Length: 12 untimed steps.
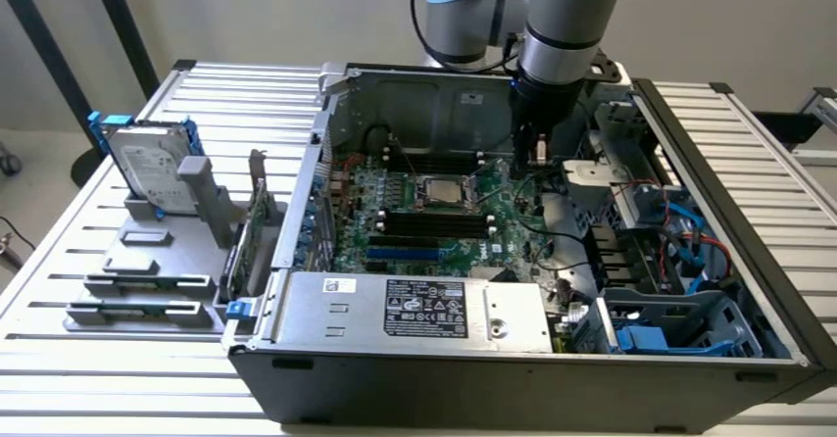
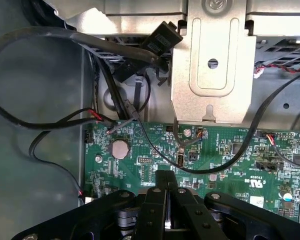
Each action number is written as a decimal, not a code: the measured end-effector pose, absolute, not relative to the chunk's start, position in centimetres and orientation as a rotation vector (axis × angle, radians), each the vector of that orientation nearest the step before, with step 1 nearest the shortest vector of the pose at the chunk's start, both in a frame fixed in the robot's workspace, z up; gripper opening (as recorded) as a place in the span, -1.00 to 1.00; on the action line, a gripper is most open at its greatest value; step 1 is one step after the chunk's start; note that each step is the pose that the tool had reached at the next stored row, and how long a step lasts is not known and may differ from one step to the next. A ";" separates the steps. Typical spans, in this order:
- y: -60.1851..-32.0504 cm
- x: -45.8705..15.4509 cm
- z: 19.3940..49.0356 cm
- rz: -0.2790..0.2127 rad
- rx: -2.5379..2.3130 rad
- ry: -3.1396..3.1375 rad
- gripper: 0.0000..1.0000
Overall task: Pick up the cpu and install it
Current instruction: 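Close the cpu cover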
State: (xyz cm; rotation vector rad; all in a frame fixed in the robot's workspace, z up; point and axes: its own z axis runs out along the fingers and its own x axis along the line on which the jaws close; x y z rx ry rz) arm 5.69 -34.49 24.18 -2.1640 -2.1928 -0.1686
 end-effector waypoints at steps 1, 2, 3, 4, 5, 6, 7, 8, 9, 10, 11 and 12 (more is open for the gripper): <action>-34.5 5.7 24.2 -0.167 -2.161 -2.189 -0.79; -34.5 5.7 24.2 -0.162 -2.155 -2.182 -0.79; -34.5 5.7 24.2 -0.154 -2.149 -2.174 -0.79; -34.5 5.7 24.2 -0.144 -2.144 -2.168 -0.79; -34.5 5.7 24.2 -0.135 -2.140 -2.162 -0.79; -34.5 5.7 24.2 -0.126 -2.136 -2.158 -0.79; -34.5 5.6 24.2 -0.120 -2.134 -2.154 -0.79; -34.6 5.4 24.1 -0.117 -2.132 -2.151 -0.79; -34.6 5.3 24.1 -0.114 -2.131 -2.150 -0.79; -34.6 5.0 24.2 -0.112 -2.131 -2.149 -0.79; -34.7 4.8 24.2 -0.108 -2.130 -2.148 -0.79; -34.7 4.6 24.2 -0.104 -2.128 -2.146 -0.79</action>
